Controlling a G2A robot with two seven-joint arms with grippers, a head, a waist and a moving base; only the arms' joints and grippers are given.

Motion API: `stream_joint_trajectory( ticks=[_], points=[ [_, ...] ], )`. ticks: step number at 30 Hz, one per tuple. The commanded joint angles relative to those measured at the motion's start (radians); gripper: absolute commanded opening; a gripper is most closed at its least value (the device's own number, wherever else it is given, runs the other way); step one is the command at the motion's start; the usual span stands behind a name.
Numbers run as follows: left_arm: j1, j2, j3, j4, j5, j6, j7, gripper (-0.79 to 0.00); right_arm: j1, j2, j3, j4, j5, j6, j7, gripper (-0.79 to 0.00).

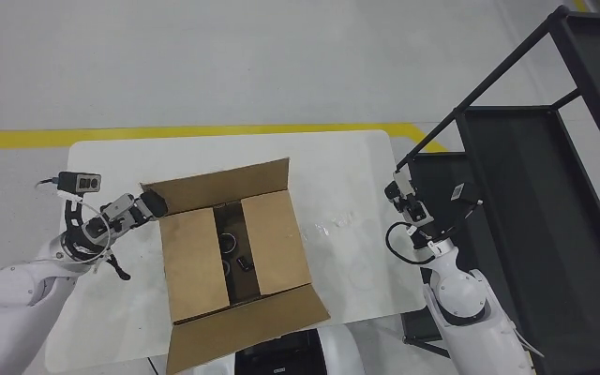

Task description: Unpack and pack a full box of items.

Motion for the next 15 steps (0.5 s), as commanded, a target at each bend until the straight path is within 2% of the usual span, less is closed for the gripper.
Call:
stream_joint_trajectory(
  ticks=[1,9,15],
  points=[
    [-0.042,-0.015,0.032,0.025,0.051,0.006,0.028,0.000,0.000,0.000,0.000,0.000,0.000,0.000,0.000,0.000],
    [-0.154,-0.065,0.107,0.119,0.166,0.014,0.106,0.000,0.000,0.000,0.000,0.000,0.000,0.000,0.000,0.000],
    [-0.212,-0.094,0.140,0.186,0.238,0.040,0.142,0.000,0.000,0.000,0.000,0.000,0.000,0.000,0.000,0.000]
  ],
)
